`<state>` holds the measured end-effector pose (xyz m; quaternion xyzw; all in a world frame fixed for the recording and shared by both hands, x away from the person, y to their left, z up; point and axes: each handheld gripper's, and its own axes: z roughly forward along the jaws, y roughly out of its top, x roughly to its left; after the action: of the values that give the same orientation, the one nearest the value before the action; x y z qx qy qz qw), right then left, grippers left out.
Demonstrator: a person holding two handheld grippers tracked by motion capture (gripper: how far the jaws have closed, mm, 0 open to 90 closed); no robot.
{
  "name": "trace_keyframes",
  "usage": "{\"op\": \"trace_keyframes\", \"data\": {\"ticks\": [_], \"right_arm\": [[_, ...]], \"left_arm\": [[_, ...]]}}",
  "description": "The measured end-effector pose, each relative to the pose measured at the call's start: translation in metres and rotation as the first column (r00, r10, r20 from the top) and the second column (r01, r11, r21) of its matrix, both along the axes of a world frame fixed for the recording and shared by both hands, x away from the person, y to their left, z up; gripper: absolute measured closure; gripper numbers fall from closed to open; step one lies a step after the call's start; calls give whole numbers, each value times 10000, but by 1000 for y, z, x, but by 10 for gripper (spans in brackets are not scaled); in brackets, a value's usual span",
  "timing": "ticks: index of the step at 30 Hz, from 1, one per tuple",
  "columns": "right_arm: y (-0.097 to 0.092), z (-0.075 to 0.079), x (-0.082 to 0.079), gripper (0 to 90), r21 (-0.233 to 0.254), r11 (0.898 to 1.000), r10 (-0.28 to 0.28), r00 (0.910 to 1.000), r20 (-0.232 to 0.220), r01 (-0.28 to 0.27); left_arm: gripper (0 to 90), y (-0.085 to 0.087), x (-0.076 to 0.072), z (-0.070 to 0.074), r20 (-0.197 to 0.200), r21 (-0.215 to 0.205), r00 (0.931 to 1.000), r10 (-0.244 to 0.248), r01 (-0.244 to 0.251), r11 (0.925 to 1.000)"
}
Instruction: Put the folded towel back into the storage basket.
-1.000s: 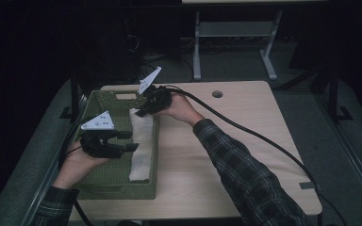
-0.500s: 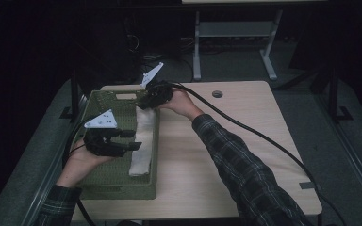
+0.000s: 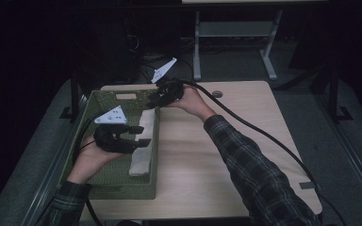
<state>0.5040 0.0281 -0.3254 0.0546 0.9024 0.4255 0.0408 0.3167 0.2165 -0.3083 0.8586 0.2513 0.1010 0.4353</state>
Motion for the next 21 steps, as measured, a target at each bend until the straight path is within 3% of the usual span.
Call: {"op": "trace_keyframes", "data": {"ticks": [8, 16, 21], "right_arm": [[-37, 2, -11, 572, 81, 9998, -177, 9998, -74, 178], [-82, -7, -23, 550, -32, 9988, -482, 9988, -54, 482], [-110, -12, -29, 534, 149, 9972, -726, 9973, -104, 728]], "left_arm": [[415, -33, 5, 2, 6, -22, 9999, -120, 120, 9999], [398, -75, 10, -7, 13, 31, 9973, -730, 730, 9973], [381, -101, 11, -12, 2, 44, 9950, -1002, 1002, 9950]]}}
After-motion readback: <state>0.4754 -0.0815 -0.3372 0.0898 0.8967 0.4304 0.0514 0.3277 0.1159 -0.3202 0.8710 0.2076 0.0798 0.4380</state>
